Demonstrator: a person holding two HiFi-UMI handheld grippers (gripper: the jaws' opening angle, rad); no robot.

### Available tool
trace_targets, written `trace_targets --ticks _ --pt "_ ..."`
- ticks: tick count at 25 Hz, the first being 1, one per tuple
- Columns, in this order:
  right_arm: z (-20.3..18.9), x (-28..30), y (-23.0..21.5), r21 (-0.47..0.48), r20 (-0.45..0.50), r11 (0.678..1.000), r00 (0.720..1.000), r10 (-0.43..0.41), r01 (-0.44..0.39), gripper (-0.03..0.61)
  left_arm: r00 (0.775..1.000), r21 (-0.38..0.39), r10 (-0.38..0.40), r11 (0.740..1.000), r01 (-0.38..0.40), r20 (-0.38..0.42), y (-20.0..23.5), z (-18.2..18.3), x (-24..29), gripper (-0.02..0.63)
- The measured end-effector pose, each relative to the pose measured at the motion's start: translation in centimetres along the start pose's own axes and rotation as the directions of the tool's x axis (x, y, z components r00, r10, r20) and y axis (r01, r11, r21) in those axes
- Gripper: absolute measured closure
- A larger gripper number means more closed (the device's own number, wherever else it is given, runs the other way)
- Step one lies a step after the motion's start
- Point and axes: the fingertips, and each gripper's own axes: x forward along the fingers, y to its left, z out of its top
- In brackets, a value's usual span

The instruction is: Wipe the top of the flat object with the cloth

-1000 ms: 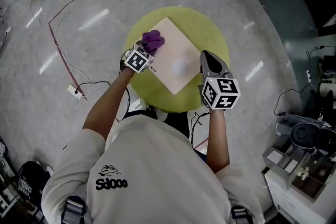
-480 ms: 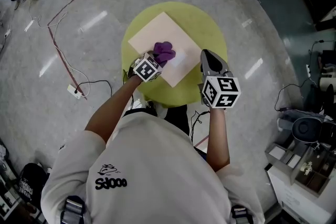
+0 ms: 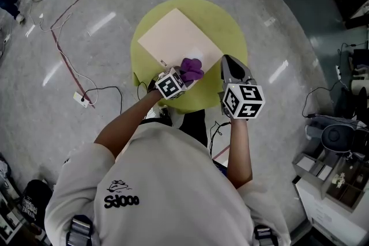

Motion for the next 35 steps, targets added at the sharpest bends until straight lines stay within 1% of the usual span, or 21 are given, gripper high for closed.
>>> trace_targets --ticks 3,6,10,14,19,25,29,31,35 --pt "-0.1 0.3 0.2 0.000 -0.001 1.000 1.000 0.013 -0.013 0.569 1.000 0.009 -0.020 1.000 0.020 0.008 -1.3 -0.2 0.4 0.548" --pt "-0.1 0.9 0.5 0.002 -0.006 0.999 0.999 0.034 -0.034 0.569 0.999 0.010 -0.045 0.999 0.045 -0.001 -2.3 -0.2 0.1 0.548" --pt "0.5 2.4 1.3 -0.007 -0.011 0.997 0.997 0.072 -0.072 0.569 0.999 0.052 -0.037 0.998 0.037 -0.005 -2.0 -0.5 -0.2 0.548" --pt "1.1 3.6 2.5 -0.022 -0.016 0.994 0.995 0.103 -0.103 0.569 1.000 -0.004 0.013 1.000 -0.013 0.014 -0.1 -1.0 -1.4 0.549" --pt "1.4 4.9 3.3 -0.034 -0.033 0.991 0.992 0.126 -0.127 0.569 0.993 -0.085 0.114 0.990 -0.110 0.042 5.0 -1.7 -3.8 0.549" --pt "1.2 5.9 3.6 -0.042 -0.049 0.990 0.990 0.135 -0.137 0.569 0.969 -0.159 0.243 0.959 -0.236 0.032 11.8 -3.3 -7.0 0.549" --pt "1.3 6.0 3.5 -0.043 -0.048 0.990 0.990 0.132 -0.134 0.569 0.941 -0.219 0.337 0.921 -0.322 0.032 15.5 -4.3 -9.1 0.549" --pt "1.5 6.1 3.4 -0.043 -0.047 0.990 0.991 0.129 -0.131 0.569 0.928 -0.255 0.372 0.901 -0.352 0.033 17.0 -4.8 -10.1 0.549" --pt "1.7 6.0 3.1 -0.045 -0.048 0.991 0.992 0.120 -0.122 0.569 0.911 -0.294 0.411 0.874 -0.386 0.026 19.4 -5.8 -11.8 0.549"
